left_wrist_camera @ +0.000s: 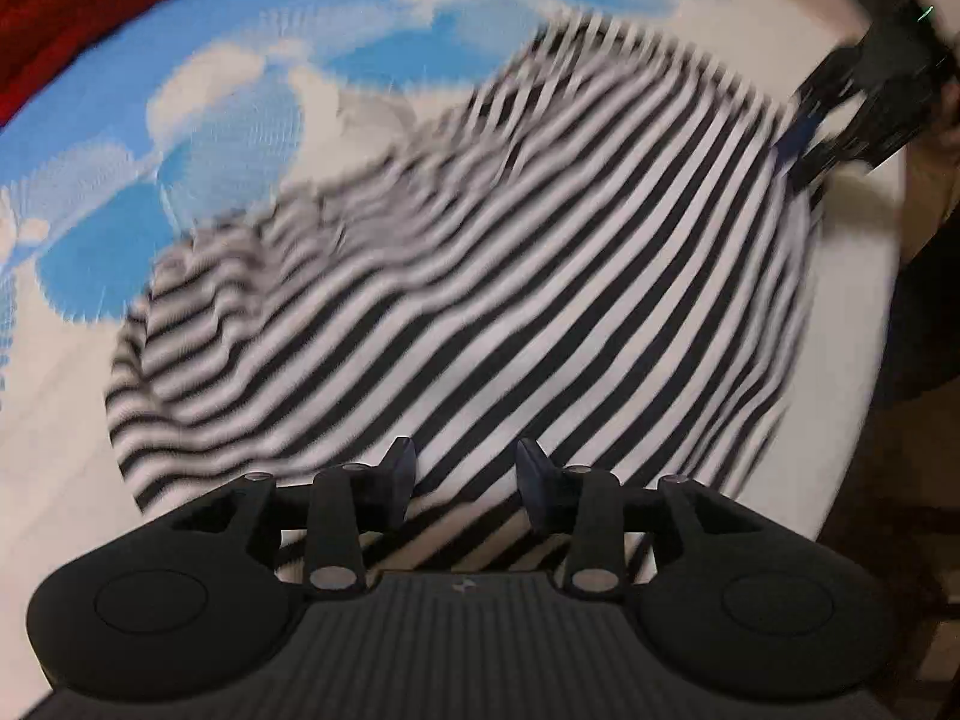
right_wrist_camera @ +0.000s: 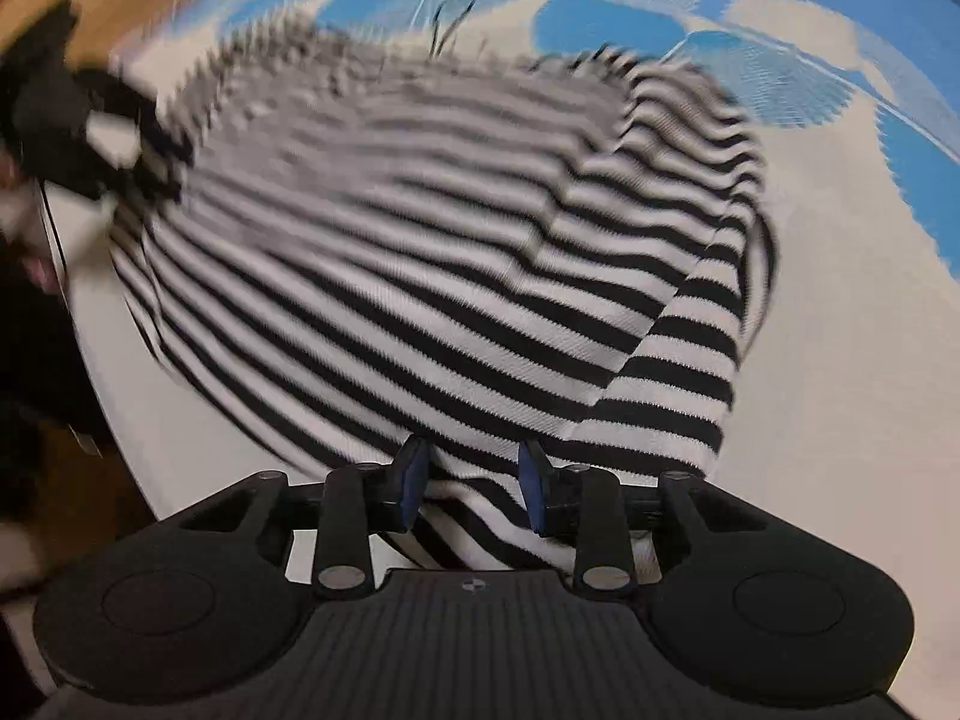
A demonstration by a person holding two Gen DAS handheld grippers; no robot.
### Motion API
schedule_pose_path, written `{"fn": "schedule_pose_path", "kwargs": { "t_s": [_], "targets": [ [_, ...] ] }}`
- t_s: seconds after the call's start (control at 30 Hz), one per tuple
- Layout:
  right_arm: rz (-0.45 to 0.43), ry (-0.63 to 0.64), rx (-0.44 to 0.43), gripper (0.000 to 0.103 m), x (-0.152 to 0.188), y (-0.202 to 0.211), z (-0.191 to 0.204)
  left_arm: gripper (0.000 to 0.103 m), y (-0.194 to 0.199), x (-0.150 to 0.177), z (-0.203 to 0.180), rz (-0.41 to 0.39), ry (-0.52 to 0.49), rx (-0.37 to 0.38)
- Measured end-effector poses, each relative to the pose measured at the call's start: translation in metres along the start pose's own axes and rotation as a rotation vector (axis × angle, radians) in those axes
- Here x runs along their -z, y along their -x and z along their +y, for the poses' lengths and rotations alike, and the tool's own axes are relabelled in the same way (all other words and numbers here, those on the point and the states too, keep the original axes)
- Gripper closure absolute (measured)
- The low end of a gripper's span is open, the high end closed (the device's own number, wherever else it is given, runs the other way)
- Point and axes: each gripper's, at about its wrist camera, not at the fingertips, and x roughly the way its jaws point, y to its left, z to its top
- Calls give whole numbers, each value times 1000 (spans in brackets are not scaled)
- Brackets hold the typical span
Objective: Fold small clothes
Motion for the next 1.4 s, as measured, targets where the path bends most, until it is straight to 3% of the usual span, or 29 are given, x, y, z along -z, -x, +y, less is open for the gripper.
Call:
{"fn": "schedule_pose_path", "kwargs": {
  "t_s": [0.07, 0.13, 0.27, 0.37, 0.47, 0.57, 0.63, 0.7, 0.83, 0.9, 1.1, 1.4],
  "targets": [
    [6, -30, 34, 70, 7, 5, -7, 61, -6, 4, 4, 27, 38, 54],
    [91, 4, 114, 70, 21, -5, -9, 60, -28, 16, 5, 132, 13, -27],
    [41, 2, 145, 70, 29, 12, 1, 60, -3, 10, -2, 65, 16, -89],
    [-63, 18, 189, 68, 33, 38, 14, 59, 35, 6, -9, -47, 58, -152],
    [-192, 5, 310, 67, 25, 62, 30, 56, 69, 3, -12, -156, 135, -240],
    [-341, 16, 397, 65, 10, 81, 64, 47, 98, 5, -18, -201, 210, -340],
    [-433, 2, 407, 64, -1, 94, 87, 47, 113, 13, -22, -208, 267, -399],
    [-526, -30, 382, 56, -4, 102, 108, 46, 127, 22, -23, -254, 322, -409],
    [-653, -103, 364, 56, -7, 93, 148, 38, 143, 48, -23, -358, 387, -420],
    [-696, -115, 361, 56, -9, 87, 165, 38, 131, 52, -14, -282, 448, -416],
    [-680, -58, 321, 56, -26, 55, 206, 38, 134, 62, 6, -251, 545, -431],
    [-597, 109, 301, 57, -48, 4, 267, 38, 125, 70, 20, -223, 585, -437]
  ]
}}
